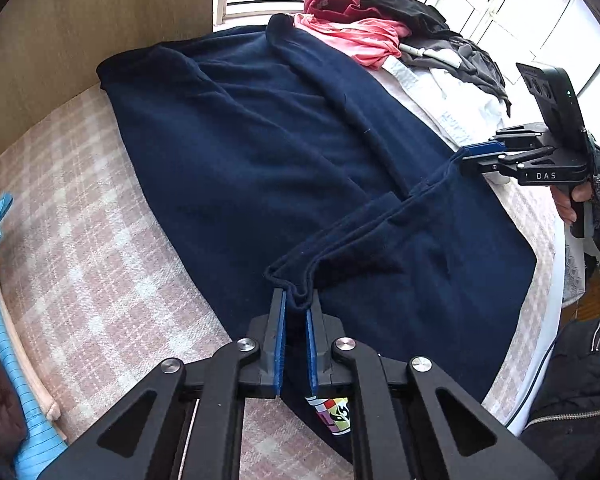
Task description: Fold clothes
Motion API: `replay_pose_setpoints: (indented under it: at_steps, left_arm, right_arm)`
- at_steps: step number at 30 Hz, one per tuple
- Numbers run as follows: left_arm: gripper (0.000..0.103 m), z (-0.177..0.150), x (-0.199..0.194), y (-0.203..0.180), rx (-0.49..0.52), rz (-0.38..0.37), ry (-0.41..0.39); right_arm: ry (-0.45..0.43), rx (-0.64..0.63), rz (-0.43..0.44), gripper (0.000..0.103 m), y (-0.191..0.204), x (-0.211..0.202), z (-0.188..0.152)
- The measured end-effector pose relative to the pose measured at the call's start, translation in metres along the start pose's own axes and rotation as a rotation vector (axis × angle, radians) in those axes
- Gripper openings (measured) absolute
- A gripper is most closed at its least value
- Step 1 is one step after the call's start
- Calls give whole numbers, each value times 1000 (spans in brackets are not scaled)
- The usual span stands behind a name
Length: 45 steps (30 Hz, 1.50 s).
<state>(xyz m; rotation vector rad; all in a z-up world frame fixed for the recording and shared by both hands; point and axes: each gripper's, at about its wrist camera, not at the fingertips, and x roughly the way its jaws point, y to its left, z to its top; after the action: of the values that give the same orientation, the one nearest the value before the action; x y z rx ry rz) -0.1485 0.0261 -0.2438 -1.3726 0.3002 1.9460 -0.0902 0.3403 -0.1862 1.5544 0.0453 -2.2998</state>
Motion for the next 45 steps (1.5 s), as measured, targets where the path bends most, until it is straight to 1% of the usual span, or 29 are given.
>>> replay_pose_setpoints:
  at_steps: [4,8,9,11,13,14,15,16,18,19,21,22,24,25,27,30,31,32,33,34,35,36,38,40,41,42,43,45]
  left_arm:
    - [5,-7,-15,0,-27,-17,-30]
    - [5,-8,-35,1,-45,-20,-68]
    - [5,-8,-34,2,-53,-16,-65]
    - [5,-6,-23,8,-75,-4,-41]
    - [10,-4,-13,14,-97,9,-18]
    - [10,-4,-9,18,-111,23,-3]
    - [11,-4,-5,23,-127,45,13]
    - [11,-4,-6,27,-146,48,15]
    - [14,-6,-20,32,-170,36,-28]
    - [21,-9,-29,33,-175,50,-46]
    - [29,-14,-45,35,-181,108,-70]
    - [29,-17,-49,33,-182,105,-74]
    - [29,-22,-53,26,-175,46,-80]
    - [29,-23,-51,21,-161,16,-79]
    - [30,-23,-41,7,-117,-37,-70]
    - [29,-20,-17,-4,-117,-94,-40]
    - [30,-20,-8,-5,-124,-90,-21]
    - [30,-22,1,-5,-128,-68,4]
    - [24,-24,3,-4,-131,-55,-1]
    - [25,-24,0,-1,-144,-60,-1]
    - [24,-22,-2,4,-168,-70,23]
    - [24,-19,-8,10,-188,-77,31]
    - [25,-6,-27,22,-192,-80,-8]
    - [26,17,-41,40,-186,-26,-42]
    - [27,30,-45,49,-183,5,-59]
    - [29,45,-47,59,-180,33,-79]
    - [31,60,-46,71,-186,52,-94]
    - [31,91,-39,95,-209,78,-115]
  right_arm:
    - [-16,-18,-7,8,2,-11,2]
    - [-52,-29,26,7,4,-27,1]
    - [-60,-30,31,7,3,-28,2]
    - [-44,-24,-2,7,0,-12,8]
    - [-9,-13,-25,7,1,9,16]
    - [1,-11,-31,8,-1,14,17]
    - [10,-10,-39,11,-2,18,18]
    - [8,-13,-64,13,-1,15,18]
    - [2,-19,-111,24,0,10,18]
    - [-26,-14,-120,25,0,2,18]
    - [-77,11,-133,28,-1,-15,19]
    - [-91,23,-121,29,0,-22,19]
    - [-91,32,-43,29,4,-31,18]
    - [-79,25,-4,29,7,-32,15]
    - [-42,-9,45,29,24,-26,9]
    - [17,-59,57,29,46,-3,2]
    - [42,-64,55,29,49,7,1]
    - [67,-73,45,29,52,14,-1]
    - [77,-95,37,30,54,14,-1]
    - [86,-117,30,29,56,14,-1]
    - [91,-134,25,29,57,12,0]
    - [64,-115,30,29,48,4,10]
    - [9,-76,38,30,31,-12,32]
    - [-57,-29,-7,34,4,-23,66]
    - [-87,-8,-31,40,-9,-26,85]
    - [-103,11,-36,42,-22,-24,104]
    - [-119,29,-41,42,-34,-21,123]
    - [-148,63,-41,42,-57,-13,161]
